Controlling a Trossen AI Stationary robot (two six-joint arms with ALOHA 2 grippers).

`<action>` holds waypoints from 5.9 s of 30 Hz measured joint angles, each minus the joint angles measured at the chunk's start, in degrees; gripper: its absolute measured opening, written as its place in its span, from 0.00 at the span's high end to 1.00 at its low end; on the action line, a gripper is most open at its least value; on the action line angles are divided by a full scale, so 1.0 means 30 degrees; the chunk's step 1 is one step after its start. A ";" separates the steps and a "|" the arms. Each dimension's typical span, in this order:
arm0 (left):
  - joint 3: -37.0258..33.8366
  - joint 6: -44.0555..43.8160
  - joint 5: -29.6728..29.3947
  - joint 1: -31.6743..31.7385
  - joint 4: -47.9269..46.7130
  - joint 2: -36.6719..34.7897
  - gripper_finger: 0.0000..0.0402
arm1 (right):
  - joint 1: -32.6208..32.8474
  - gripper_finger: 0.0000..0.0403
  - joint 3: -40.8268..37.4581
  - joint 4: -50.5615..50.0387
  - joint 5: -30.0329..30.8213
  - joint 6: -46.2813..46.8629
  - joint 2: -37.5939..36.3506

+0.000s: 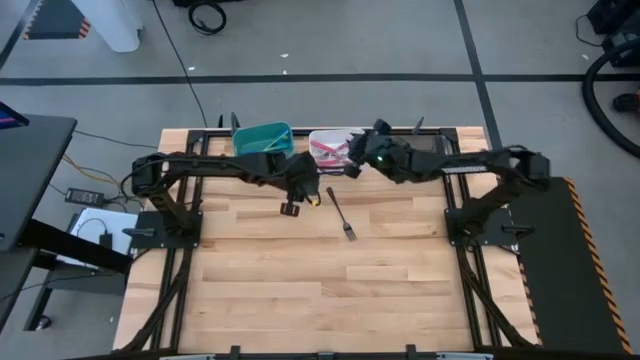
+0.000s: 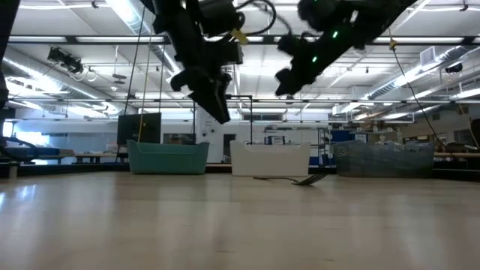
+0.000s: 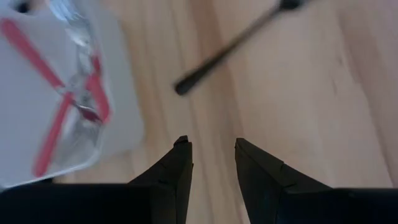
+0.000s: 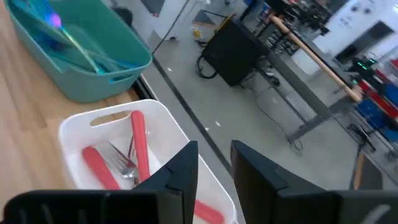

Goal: Sort silverware by color (type)
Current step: Put the black fork into the black bin

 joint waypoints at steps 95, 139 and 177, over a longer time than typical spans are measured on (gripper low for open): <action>0.2551 0.5829 0.5049 -0.0547 0.6417 0.9722 0.98 | 0.5321 0.74 -0.0645 -0.6589 -0.1163 1.1783 -0.4584; 0.4591 0.4455 0.2755 -0.0029 0.7046 1.0149 0.80 | 0.5307 0.74 -0.0645 -0.6600 -0.2139 1.1469 -0.4584; 0.5940 0.4022 0.2691 -0.0175 0.3271 0.9426 1.00 | 0.5558 0.74 -0.0615 -0.6756 -0.2434 1.1768 -0.4592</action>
